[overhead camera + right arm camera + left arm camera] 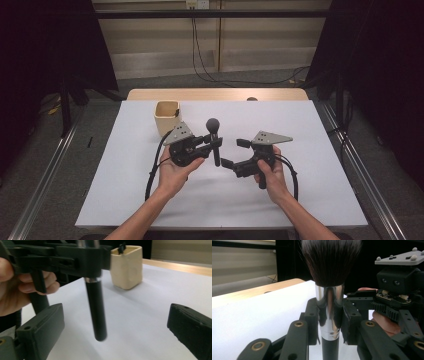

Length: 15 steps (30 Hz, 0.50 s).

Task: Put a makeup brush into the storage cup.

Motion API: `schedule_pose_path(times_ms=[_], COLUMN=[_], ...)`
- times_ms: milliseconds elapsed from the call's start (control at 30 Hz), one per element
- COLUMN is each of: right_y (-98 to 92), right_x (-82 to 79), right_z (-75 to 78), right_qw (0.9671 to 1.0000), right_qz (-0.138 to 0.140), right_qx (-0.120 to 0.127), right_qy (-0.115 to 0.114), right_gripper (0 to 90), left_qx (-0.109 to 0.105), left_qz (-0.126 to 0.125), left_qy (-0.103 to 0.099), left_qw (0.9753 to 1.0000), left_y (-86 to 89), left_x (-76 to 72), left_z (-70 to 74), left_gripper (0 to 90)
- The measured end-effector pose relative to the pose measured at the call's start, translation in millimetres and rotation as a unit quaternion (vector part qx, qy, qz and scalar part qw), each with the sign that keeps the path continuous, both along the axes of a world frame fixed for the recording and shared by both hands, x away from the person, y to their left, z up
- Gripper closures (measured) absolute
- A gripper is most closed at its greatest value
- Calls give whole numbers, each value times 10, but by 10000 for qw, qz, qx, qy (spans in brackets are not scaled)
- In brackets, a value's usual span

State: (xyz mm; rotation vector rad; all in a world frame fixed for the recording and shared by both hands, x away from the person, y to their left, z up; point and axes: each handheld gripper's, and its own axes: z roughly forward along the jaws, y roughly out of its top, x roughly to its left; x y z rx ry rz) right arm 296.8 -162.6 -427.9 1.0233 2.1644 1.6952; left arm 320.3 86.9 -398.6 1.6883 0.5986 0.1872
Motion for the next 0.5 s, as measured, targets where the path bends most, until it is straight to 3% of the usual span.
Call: schedule_pose_path(times_ms=[200,300,367,500], right_y=[-112,-146,-176,-245], right_x=[-14,-43,-57,-98], right_z=[-21,-17,-20,-43], right_qw=[9997,9991,9988,9979], right_qz=[-244,-396,-446,-609], right_qx=[-9,-79,-177,-138], right_qy=[6,-157,-108,-195], right_gripper=[25,25,26,28], left_qx=[26,20,30,81], left_qz=[79,113,118,181], left_qy=[37,42,27,23], left_qw=[10000,9999,9999,9998], left_y=[71,103,128,208], left_x=[3,4,6,6], left_z=[-9,-4,10,28], left_gripper=[707,708,708,707])
